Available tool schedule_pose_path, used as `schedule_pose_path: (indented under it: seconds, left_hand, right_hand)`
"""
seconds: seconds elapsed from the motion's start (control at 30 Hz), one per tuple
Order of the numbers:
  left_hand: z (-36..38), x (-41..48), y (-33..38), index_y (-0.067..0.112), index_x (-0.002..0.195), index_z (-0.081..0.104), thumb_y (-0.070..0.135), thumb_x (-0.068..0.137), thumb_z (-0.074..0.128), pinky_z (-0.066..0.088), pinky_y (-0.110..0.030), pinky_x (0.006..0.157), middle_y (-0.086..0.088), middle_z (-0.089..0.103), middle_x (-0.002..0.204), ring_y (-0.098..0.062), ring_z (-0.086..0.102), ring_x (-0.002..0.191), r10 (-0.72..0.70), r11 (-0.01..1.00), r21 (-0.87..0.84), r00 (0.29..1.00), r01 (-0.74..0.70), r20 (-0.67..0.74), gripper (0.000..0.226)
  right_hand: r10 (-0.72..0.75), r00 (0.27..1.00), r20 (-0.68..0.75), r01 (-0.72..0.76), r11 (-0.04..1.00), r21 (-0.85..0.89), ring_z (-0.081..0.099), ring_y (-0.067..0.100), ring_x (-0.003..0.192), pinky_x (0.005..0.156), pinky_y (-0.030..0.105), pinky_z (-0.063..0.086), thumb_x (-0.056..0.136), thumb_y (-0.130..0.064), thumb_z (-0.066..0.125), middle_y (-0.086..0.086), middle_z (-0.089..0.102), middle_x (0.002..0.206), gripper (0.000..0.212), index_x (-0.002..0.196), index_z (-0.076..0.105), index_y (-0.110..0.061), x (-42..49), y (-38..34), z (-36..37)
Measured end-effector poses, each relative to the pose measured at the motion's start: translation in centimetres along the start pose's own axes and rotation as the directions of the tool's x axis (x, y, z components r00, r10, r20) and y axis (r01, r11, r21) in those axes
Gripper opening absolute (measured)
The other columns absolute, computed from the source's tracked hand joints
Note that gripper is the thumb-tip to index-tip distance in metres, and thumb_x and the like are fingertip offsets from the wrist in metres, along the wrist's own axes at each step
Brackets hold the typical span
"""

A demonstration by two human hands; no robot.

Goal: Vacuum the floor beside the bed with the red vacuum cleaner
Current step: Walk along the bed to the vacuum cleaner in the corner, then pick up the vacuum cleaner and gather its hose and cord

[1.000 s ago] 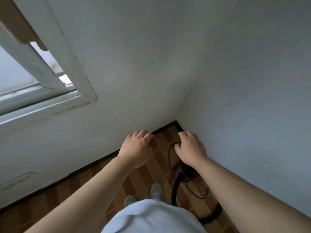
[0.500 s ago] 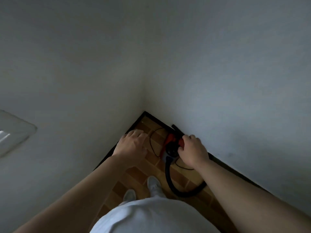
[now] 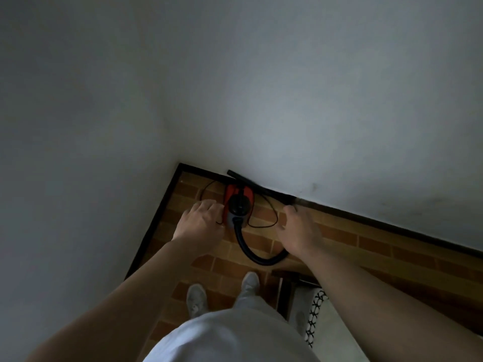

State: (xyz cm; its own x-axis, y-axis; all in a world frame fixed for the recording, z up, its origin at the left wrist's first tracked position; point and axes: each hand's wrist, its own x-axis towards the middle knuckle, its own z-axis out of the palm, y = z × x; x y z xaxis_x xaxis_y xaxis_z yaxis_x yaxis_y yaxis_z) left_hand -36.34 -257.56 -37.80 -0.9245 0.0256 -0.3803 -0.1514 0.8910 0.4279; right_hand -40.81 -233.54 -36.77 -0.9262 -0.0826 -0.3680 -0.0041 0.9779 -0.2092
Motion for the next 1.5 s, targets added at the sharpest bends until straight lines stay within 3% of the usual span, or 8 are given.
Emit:
schedule_pose_path:
  seconds: [0.37,0.6,0.7,0.93,1.13,1.33,1.43,1.5]
  left_hand:
    - [3.7,3.9,6.4,0.028,0.151,0.039,0.036,0.093,0.055,0.03,-0.042,0.119,0.004,0.038,0.157,-0.018,0.032,0.146,-0.045,0.998,0.042,0.995,0.042,0.091,0.06]
    - [5.5,6.2,6.0,0.029,0.147,0.041,0.029,0.093,0.055,0.032,-0.039,0.116,0.004,0.039,0.155,-0.017,0.035,0.143,-0.061,0.998,0.009,0.986,0.06,0.158,0.057]
    - [6.9,8.4,4.2,0.028,0.149,0.039,0.026,0.093,0.054,0.032,-0.041,0.117,0.004,0.039,0.155,-0.018,0.035,0.143,-0.066,0.997,-0.016,0.978,0.071,0.196,0.059]
    - [10.9,16.9,-2.0,0.029,0.153,0.032,0.028,0.092,0.055,0.031,-0.041,0.117,0.005,0.034,0.158,-0.019,0.032,0.145,-0.092,0.996,0.011,0.954,0.092,0.285,0.065]
    - [16.7,25.2,-9.4,0.028,0.157,0.027,0.03,0.097,0.053,0.033,-0.04,0.114,0.004,0.034,0.159,-0.021,0.035,0.143,-0.047,0.999,0.039,0.949,0.037,0.312,0.065]
    - [25.5,32.1,-17.2,0.018,0.149,0.042,0.027,0.096,0.054,0.041,-0.042,0.11,-0.002,0.041,0.154,-0.024,0.041,0.141,0.06,0.995,0.061,0.955,-0.081,0.291,0.055]
    - [29.9,34.7,-19.8,0.02,0.155,0.034,0.027,0.096,0.055,0.04,-0.038,0.11,-0.003,0.042,0.155,-0.022,0.042,0.14,0.065,0.997,0.026,0.955,-0.076,0.288,0.063]
    - [32.1,35.9,-21.2,0.022,0.156,0.033,0.027,0.096,0.056,0.037,-0.035,0.11,-0.002,0.041,0.156,-0.021,0.04,0.141,0.062,0.998,-0.01,0.962,-0.061,0.265,0.064]
  right_hand:
    - [0.024,0.999,0.022,-0.027,0.993,0.119,0.053,0.026,0.118,0.09,0.036,0.05,0.096,-0.034,0.055,0.007,0.053,0.132,0.048,0.138,0.047,-0.013,2.1,8.5,-0.2]
    - [0.07,0.984,0.163,-0.094,0.986,0.141,0.055,0.027,0.114,0.086,0.038,0.054,0.098,-0.034,0.052,0.01,0.05,0.135,0.049,0.14,0.044,-0.012,5.3,8.8,2.1]
    - [0.078,0.972,0.224,-0.117,0.979,0.167,0.05,0.028,0.126,0.096,0.041,0.051,0.099,-0.034,0.051,0.009,0.044,0.144,0.054,0.147,0.038,-0.012,7.7,7.8,4.2]
    - [0.118,0.933,0.341,-0.187,0.966,0.176,0.047,0.029,0.128,0.091,0.041,0.052,0.099,-0.037,0.05,0.008,0.038,0.149,0.057,0.15,0.035,-0.017,15.9,5.0,12.3]
    - [0.157,0.929,0.334,-0.219,0.963,0.157,0.042,0.03,0.135,0.101,0.041,0.046,0.099,-0.035,0.052,0.009,0.04,0.15,0.055,0.148,0.038,-0.015,24.7,3.1,22.5]
    - [0.185,0.935,0.302,-0.247,0.952,0.182,0.058,0.031,0.107,0.08,0.042,0.056,0.097,-0.04,0.054,0.012,0.054,0.128,0.041,0.129,0.053,-0.014,33.9,3.7,34.5]
    - [0.195,0.936,0.294,-0.255,0.95,0.183,0.064,0.026,0.085,0.058,0.034,0.052,0.095,-0.039,0.056,0.01,0.06,0.112,0.036,0.121,0.054,-0.014,37.5,4.6,39.6]
    - [0.184,0.944,0.274,-0.233,0.96,0.157,0.062,0.027,0.089,0.066,0.037,0.055,0.095,-0.037,0.056,0.01,0.058,0.113,0.035,0.121,0.052,-0.013,39.5,4.7,42.1]
